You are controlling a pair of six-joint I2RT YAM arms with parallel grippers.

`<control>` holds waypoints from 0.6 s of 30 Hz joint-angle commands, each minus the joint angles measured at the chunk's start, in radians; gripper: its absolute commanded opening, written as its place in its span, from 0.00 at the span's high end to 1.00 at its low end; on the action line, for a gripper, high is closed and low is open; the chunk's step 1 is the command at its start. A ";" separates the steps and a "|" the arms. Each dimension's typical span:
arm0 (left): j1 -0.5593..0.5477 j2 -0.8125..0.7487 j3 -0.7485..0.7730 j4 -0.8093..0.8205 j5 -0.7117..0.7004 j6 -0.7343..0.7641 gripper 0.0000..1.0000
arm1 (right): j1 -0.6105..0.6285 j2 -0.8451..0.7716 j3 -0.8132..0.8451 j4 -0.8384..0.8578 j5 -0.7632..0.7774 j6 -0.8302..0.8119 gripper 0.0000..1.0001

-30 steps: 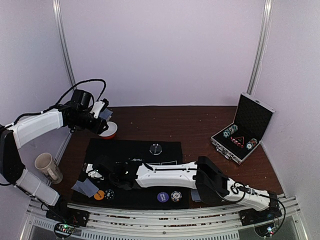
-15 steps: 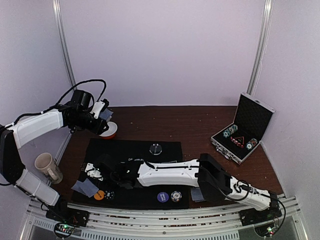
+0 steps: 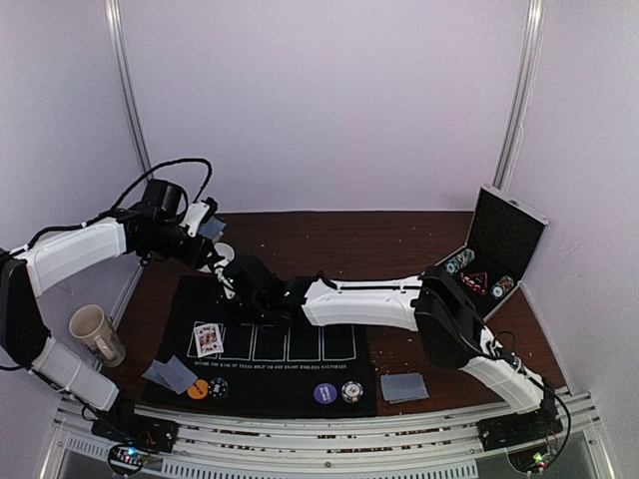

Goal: Distribute texas hold em gaming equipment
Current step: Adjust the poker card in the community card area.

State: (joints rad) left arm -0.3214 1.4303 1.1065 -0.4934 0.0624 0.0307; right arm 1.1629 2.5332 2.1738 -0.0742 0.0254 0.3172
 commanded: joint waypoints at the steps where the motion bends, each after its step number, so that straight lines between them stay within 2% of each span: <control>1: 0.004 -0.028 -0.010 0.048 0.001 -0.002 0.54 | 0.023 0.041 -0.019 0.000 -0.004 0.140 0.99; 18: 0.004 -0.024 -0.007 0.048 0.005 0.000 0.54 | 0.039 0.111 -0.012 -0.103 -0.041 0.124 1.00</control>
State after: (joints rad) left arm -0.3214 1.4303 1.1042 -0.4934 0.0631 0.0311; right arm 1.1938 2.6240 2.1487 -0.1047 -0.0044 0.4568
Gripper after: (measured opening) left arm 0.461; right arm 0.009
